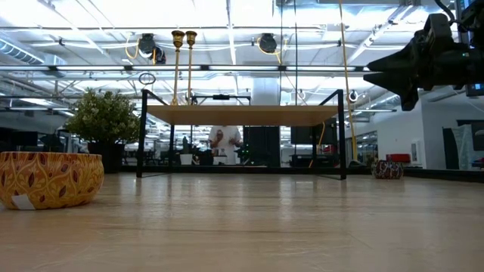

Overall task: Pick & Place candle stick holders
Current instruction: Put the gold candle holder on the shelf

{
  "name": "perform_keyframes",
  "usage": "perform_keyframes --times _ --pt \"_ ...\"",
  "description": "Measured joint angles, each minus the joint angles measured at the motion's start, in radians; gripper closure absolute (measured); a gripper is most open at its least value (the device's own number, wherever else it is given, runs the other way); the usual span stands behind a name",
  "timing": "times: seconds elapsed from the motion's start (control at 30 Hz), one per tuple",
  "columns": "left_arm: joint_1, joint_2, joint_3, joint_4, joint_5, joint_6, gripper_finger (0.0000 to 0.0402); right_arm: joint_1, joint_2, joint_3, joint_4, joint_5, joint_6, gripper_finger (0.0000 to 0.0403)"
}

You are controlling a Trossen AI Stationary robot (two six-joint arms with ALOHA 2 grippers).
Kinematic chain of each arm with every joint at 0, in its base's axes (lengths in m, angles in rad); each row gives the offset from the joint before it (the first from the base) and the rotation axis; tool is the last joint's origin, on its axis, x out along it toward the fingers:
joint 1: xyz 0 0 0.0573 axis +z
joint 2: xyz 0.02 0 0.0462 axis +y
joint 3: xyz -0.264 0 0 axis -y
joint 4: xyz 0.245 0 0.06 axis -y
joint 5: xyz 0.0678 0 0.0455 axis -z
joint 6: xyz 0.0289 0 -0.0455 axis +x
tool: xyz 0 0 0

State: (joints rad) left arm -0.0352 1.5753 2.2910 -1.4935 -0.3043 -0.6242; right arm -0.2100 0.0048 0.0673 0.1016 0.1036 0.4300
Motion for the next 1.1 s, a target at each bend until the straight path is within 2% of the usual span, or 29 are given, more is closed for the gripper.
perform_keyframes --times 0.33,0.6,0.73,0.87,1.0,1.1 --pt "-0.262 0.031 -0.025 0.1 -0.131 -0.002 0.0309 0.0 0.0 0.0 0.0 0.0 0.236 0.0277" --pt "-0.335 0.08 -0.023 0.096 -0.153 -0.039 0.0309 0.0 0.0 0.0 0.009 0.0 0.239 0.0277" --pt "-0.358 0.1 -0.025 0.09 -0.205 -0.055 0.0309 0.0 0.0 0.0 0.057 -0.005 0.239 0.0277" --pt "-0.377 0.116 -0.023 0.084 -0.264 -0.079 0.0309 0.0 0.0 0.0 0.145 -0.09 0.224 0.0277" --pt "-0.407 0.112 -0.034 0.095 -0.298 -0.101 0.0309 0.0 0.0 0.0 0.232 -0.24 0.183 0.0277" --pt "-0.425 0.105 -0.089 0.125 -0.34 -0.127 0.0309 0.001 0.0 0.0 0.284 -0.337 0.135 0.0277"
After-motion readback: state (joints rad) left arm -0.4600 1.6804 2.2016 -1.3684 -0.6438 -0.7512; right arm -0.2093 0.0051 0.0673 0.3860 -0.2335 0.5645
